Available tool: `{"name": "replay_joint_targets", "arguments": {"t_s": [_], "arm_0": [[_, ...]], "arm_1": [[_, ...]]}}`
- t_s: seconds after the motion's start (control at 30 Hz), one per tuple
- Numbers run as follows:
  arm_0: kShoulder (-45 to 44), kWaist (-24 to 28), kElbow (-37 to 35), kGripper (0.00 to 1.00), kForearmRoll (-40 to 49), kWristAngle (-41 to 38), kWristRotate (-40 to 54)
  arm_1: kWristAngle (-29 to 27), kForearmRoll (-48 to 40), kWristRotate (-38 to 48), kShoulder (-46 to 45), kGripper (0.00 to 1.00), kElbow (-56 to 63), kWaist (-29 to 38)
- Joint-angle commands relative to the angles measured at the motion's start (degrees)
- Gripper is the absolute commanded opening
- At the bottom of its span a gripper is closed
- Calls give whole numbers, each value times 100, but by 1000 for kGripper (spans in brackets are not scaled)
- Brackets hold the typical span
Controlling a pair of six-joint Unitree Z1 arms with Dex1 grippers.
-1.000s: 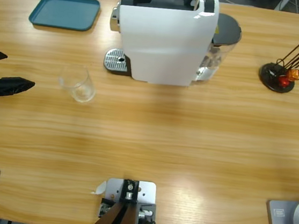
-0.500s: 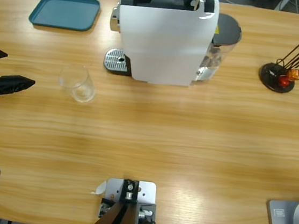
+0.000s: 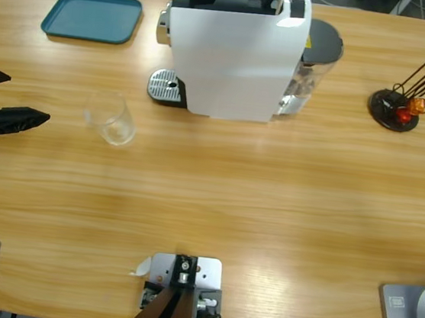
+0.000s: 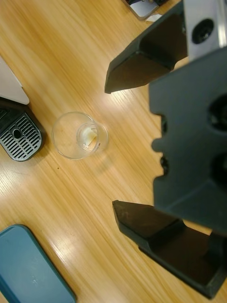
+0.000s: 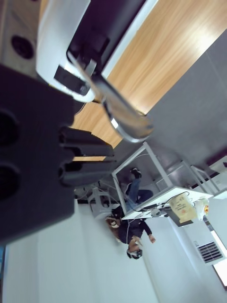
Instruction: Pour coffee
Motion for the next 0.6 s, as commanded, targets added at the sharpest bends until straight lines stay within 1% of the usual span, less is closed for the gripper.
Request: {"name": "replay_joint_targets", "arguments": {"t_s": [0.03, 0.37, 0.6], "arm_0": [[20, -39, 212, 977, -67, 77, -55], [62, -39, 203, 977, -67, 69, -46], [81, -39, 203, 977, -67, 69, -37]], "arm_1": [[-47, 75, -65, 535, 0, -223, 132], [36, 236, -71, 899, 0, -615, 178], [90, 373, -64, 1244, 0, -1007, 343]]}}
